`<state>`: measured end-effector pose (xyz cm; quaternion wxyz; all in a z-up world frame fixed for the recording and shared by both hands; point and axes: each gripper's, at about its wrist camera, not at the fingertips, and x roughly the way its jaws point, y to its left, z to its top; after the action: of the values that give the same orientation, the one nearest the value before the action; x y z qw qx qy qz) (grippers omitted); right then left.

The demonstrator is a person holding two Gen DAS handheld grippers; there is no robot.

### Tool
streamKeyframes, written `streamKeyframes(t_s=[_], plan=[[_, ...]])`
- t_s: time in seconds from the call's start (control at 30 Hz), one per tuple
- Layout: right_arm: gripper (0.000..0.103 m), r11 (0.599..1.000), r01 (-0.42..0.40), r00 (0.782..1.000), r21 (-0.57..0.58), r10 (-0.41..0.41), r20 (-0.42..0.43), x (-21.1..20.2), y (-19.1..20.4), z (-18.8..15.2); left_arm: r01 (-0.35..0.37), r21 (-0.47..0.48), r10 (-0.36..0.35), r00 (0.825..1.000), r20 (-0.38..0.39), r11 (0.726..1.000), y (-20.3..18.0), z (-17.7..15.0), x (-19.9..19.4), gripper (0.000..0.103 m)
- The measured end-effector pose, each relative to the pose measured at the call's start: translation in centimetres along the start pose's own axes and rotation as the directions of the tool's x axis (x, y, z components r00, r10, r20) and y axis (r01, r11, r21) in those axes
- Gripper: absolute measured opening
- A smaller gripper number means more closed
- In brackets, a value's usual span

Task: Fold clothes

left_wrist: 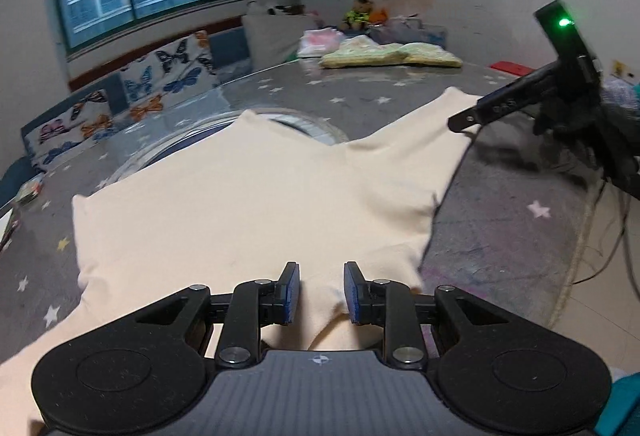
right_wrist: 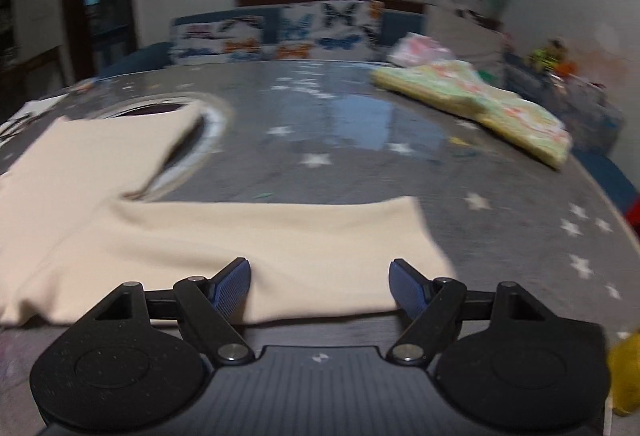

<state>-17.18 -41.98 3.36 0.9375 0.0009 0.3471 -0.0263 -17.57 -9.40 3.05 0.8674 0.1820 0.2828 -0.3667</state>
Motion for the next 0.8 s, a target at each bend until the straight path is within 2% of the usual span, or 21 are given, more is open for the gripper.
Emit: streamKeyframes(t_s=[0.1,0.17,0.33,0.43,0.5,0.6,0.7,0.77,0.8], plan=[[0.076,0.999,0.039,0.999,0.011,-0.039,0.009,-0.2,-0.7,0.4,0.019,0.007,-0.02,0.999,0.044,1.0,-0.4,1.6,-0.1,0.027],[0.076,0.999,0.029,0.999,-0.02,-0.029,0.026,-0.4,0.1,0.8,0.051,0.003,-0.052,0.997,0.057,0.999,-1.0,2.6,0.5,0.027],[0.076,0.997,-0.011,0.999,-0.076,0.014,0.034,0.3,2.2,1.7,0.125,0.007,-0.125,0.992,0.032,0.992,-2.7,3.8,3.2,0.026],[0.076,0.999,-0.01,0.999,-0.054,0.011,0.032,0.8,2.0,1.8,0.165,0.004,-0.165,0.986,0.008,0.986,-3.7,4.2,4.7,0.026],[0.077,0.999,-0.009,1.0,-0.039,0.01,0.03,1.1,1.9,1.9,0.182,-0.011,-0.182,0.983,-0.028,0.983,-4.2,3.8,5.2,0.026],[0.078,1.0,-0.007,1.0,-0.017,0.007,0.027,1.6,1.7,2.0,0.176,-0.02,-0.176,0.984,-0.035,0.984,-4.4,3.6,5.0,0.027],[0.078,1.0,-0.006,1.0,0.005,0.005,0.025,2.1,1.6,2.0,0.174,-0.094,-0.178,0.983,-0.033,0.98,-3.4,4.1,4.4,0.036],[0.079,1.0,-0.016,0.999,0.013,0.015,0.043,1.5,1.7,2.0,0.152,-0.141,-0.158,0.987,-0.033,0.978,-2.7,4.4,4.1,0.052],[0.08,1.0,-0.021,0.998,0.016,0.02,0.052,1.1,1.8,2.0,0.139,-0.161,-0.146,0.989,-0.033,0.977,-2.4,4.6,3.9,0.053]])
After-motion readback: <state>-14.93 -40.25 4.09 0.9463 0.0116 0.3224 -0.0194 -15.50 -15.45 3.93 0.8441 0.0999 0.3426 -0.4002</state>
